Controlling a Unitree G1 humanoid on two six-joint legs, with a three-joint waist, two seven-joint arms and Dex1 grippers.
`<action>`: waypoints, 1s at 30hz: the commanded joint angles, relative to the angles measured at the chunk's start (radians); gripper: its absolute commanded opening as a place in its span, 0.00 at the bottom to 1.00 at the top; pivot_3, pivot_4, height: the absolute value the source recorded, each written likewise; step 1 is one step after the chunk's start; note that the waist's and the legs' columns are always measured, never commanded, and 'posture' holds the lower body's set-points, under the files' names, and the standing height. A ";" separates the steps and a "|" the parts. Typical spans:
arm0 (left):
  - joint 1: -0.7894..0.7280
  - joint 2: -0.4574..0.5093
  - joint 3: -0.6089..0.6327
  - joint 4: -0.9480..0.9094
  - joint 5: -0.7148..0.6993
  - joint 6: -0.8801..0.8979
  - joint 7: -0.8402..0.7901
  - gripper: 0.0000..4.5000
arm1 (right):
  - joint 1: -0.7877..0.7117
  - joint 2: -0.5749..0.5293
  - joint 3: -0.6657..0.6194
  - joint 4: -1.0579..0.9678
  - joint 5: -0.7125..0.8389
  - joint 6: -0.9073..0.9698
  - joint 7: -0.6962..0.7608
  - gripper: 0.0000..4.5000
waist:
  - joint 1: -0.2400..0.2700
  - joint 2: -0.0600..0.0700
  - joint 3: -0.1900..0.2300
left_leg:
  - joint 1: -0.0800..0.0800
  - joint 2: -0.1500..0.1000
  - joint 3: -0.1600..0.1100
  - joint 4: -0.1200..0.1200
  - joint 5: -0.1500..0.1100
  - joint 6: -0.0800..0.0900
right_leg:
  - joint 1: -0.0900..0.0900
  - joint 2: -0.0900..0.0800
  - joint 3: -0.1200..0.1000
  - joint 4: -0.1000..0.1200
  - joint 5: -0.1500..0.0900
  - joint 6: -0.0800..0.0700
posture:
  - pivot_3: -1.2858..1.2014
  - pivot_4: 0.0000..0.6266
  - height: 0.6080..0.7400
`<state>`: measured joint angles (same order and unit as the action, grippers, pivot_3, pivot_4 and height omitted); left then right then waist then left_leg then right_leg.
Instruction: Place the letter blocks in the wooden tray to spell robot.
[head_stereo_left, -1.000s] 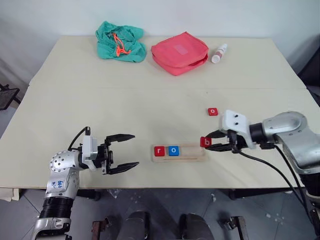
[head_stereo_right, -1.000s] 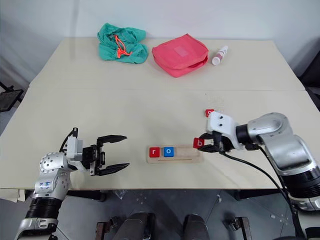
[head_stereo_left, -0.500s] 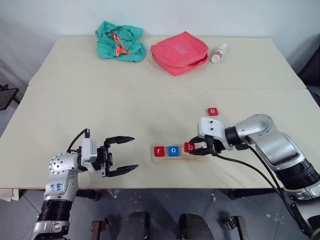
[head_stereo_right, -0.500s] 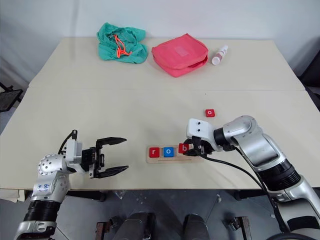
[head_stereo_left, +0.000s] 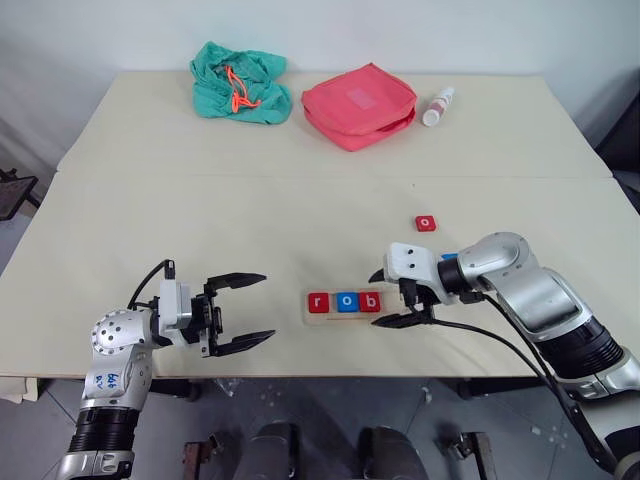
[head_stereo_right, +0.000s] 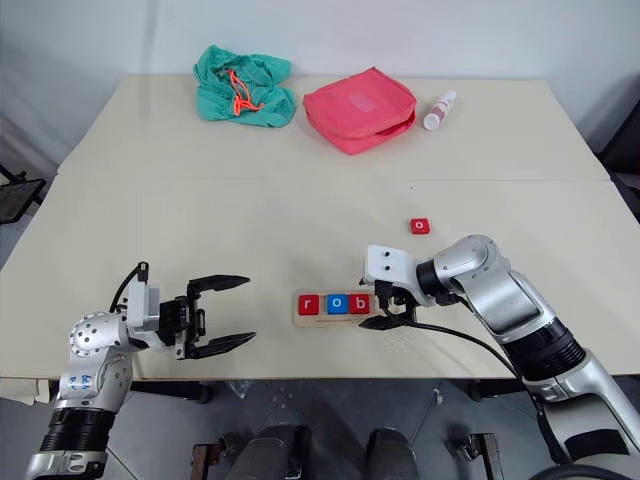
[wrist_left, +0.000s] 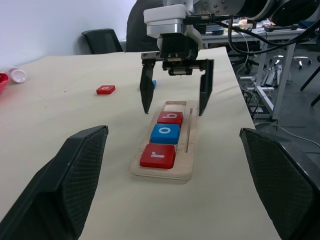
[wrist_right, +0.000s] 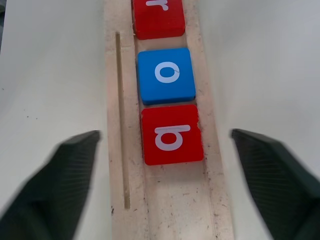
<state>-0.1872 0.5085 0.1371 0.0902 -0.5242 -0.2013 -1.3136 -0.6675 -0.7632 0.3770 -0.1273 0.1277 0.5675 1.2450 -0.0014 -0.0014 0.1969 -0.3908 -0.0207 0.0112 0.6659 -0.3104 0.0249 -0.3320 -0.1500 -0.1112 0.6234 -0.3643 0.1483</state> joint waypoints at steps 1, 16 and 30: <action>-0.014 0.001 0.000 -0.006 -0.006 -0.010 0.002 1.00 | 0.017 -0.033 -0.097 -0.092 0.059 0.033 -0.005 1.00 | 0.001 0.000 0.000 | 0.000 0.000 0.000 0.000 0.000 0.000 | 0.000 0.000 0.000 0.000 0.000 0.000 | 0.52 0.24 1.00; -0.065 -0.003 -0.010 0.060 -0.002 -0.026 -0.026 1.00 | 0.132 -0.074 -0.140 -0.101 0.077 0.076 -0.081 0.09 | 0.000 0.000 0.000 | 0.000 0.000 0.000 -0.001 0.000 0.000 | 0.001 0.000 0.000 0.000 0.000 0.000 | 0.52 0.24 1.00; 0.006 0.019 0.006 -0.010 -0.014 -0.019 0.009 1.00 | 0.112 -0.004 -0.067 -0.047 0.054 0.039 -0.085 0.01 | 0.001 0.000 0.000 | 0.000 0.000 -0.001 0.000 0.000 0.000 | 0.001 0.000 0.000 0.000 0.000 0.000 | 0.52 0.24 1.00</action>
<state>-0.1896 0.5158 0.1197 0.1215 -0.5237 -0.2170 -1.3104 -0.5374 -0.7683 0.3119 -0.1754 0.1875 0.6245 1.1628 -0.0006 -0.0016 0.1968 -0.3907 -0.0209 0.0107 0.6657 -0.3105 0.0248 -0.3315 -0.1500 -0.1113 0.6230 -0.3643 0.1484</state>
